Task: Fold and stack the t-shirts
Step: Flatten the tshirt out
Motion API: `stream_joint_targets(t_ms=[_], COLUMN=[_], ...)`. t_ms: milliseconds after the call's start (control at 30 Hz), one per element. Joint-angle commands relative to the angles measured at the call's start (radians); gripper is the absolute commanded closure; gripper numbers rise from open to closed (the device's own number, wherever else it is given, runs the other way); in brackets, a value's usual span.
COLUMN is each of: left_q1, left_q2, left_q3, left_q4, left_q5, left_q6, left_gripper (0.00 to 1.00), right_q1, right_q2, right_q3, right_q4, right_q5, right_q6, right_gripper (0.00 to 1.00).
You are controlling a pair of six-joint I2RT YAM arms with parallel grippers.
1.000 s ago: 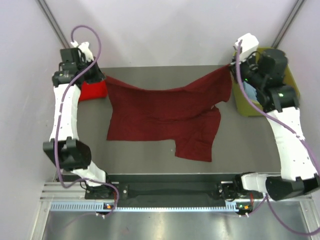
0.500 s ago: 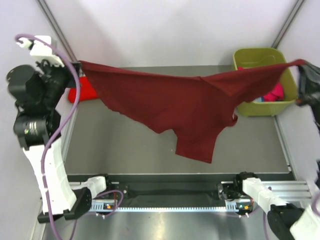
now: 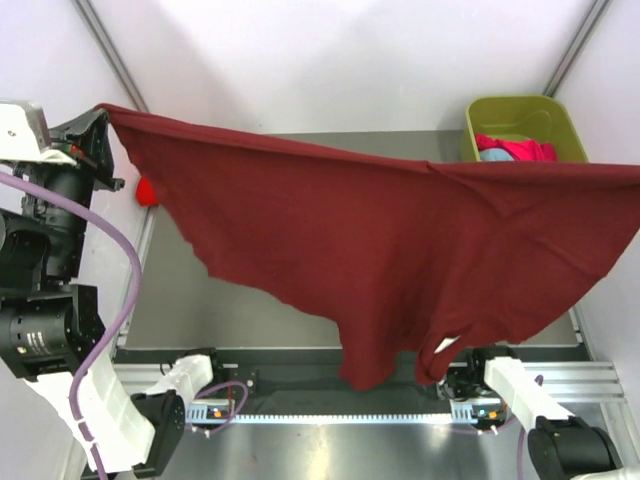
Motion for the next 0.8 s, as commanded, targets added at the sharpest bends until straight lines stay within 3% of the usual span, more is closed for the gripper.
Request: stream_joint_targets(t_ms=[0,133,267,400,500,633,767], left_q1=[0.008,0.009,0.008,0.008,0.006,-0.015,-0.035], left_q2=[0.039,0.040,0.049,0.110,0.261,0.498,0.778], left_q3=[-0.056,-0.252,-0.501,-0.751,-0.841,-0.808,-0.609], left_q4=[0.033,0.043,0.117,0.207,0.281,0.361,0.366], left_q5=[-0.091,-0.042,-0.006,-0.006,-0.017,-0.043,-0.077], left_q6=[0.054,0.093,0.146,0.224,0.250,0.274,0.293], left_gripper=[1.00,1.00,1.00,1.00,1.00,1.00,1.00], right_q1=[-0.008,0.044,0.044,0.044,0.044,0.044,0.047], right_q2=[0.005,0.014,0.059,0.166,0.282,0.518,0.927], right_q3=[-0.067,-0.314,-0.556,-0.773,-0.908,-0.918,-0.673], right_q4=[0.021,0.082,0.145,0.148,0.213,0.276,0.251], right_q5=[0.134,0.144,0.031,-0.061,-0.102,-0.135,-0.139], right_q6=[-0.096,-0.159,-0.171,-0.099,-0.102,-0.096,-0.065], right_gripper=[1.00,1.00,1.00,1.00,1.00,1.00,1.00])
